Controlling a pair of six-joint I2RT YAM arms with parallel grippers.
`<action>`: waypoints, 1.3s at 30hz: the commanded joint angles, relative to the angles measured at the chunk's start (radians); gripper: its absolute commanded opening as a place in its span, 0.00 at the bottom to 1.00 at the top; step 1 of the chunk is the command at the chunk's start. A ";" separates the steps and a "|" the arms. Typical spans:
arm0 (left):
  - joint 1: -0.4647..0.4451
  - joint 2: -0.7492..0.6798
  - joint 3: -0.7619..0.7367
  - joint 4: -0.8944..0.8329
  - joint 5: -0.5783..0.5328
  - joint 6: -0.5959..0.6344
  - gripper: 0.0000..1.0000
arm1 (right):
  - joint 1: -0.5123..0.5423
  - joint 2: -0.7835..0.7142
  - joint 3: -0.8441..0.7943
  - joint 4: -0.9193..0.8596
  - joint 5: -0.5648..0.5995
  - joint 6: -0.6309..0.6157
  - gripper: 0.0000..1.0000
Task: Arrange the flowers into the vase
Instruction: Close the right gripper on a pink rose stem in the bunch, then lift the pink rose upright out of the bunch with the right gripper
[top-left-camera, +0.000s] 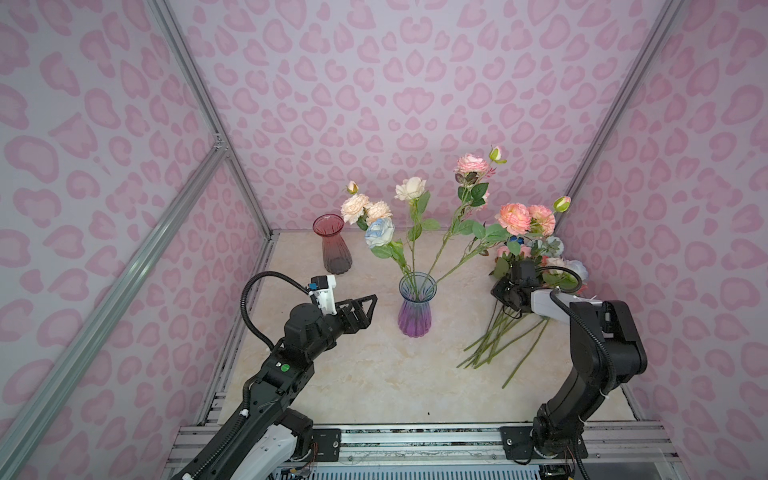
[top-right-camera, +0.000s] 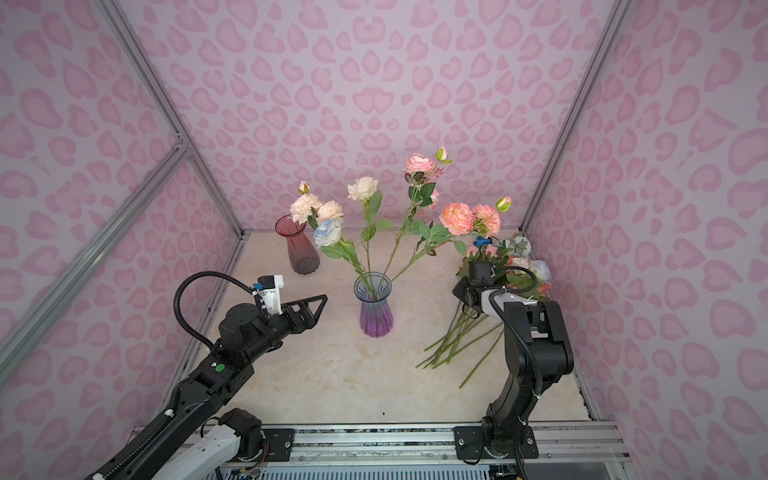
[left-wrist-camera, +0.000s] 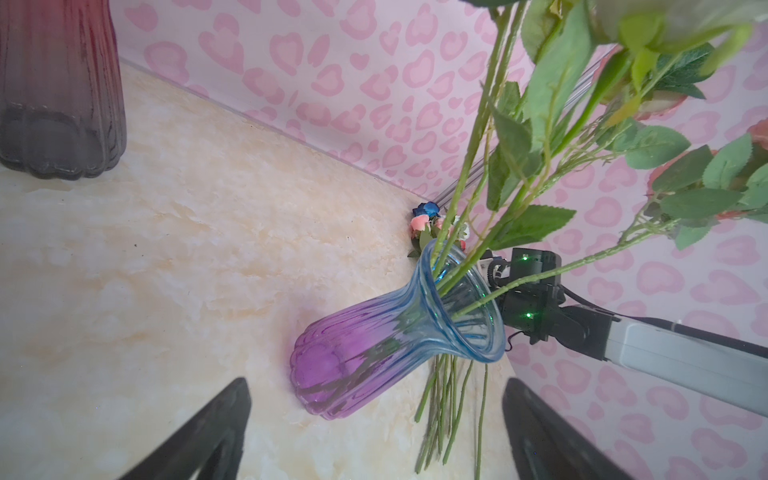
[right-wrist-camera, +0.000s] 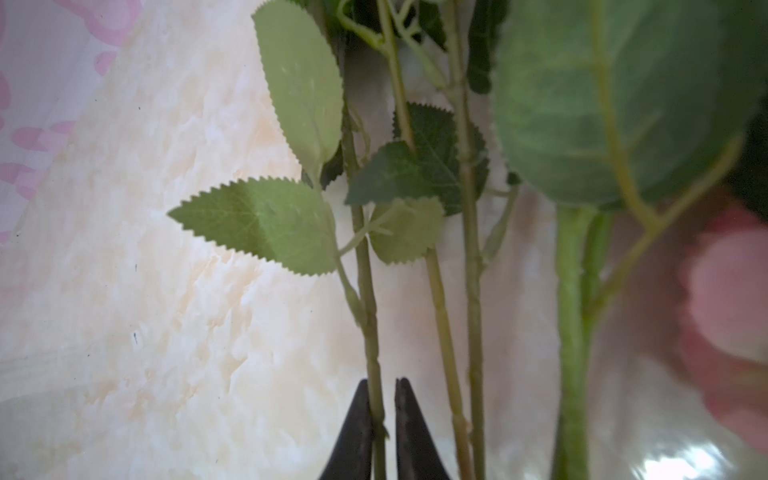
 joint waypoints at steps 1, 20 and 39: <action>0.000 0.001 0.020 0.007 0.007 0.016 0.96 | -0.001 0.010 0.013 0.034 -0.024 -0.016 0.08; 0.000 -0.056 0.041 -0.025 -0.013 0.025 0.96 | 0.013 -0.464 -0.042 0.020 -0.075 -0.087 0.00; 0.000 -0.075 0.120 -0.077 -0.046 0.052 0.96 | 0.005 -1.048 -0.008 -0.163 0.335 -0.222 0.00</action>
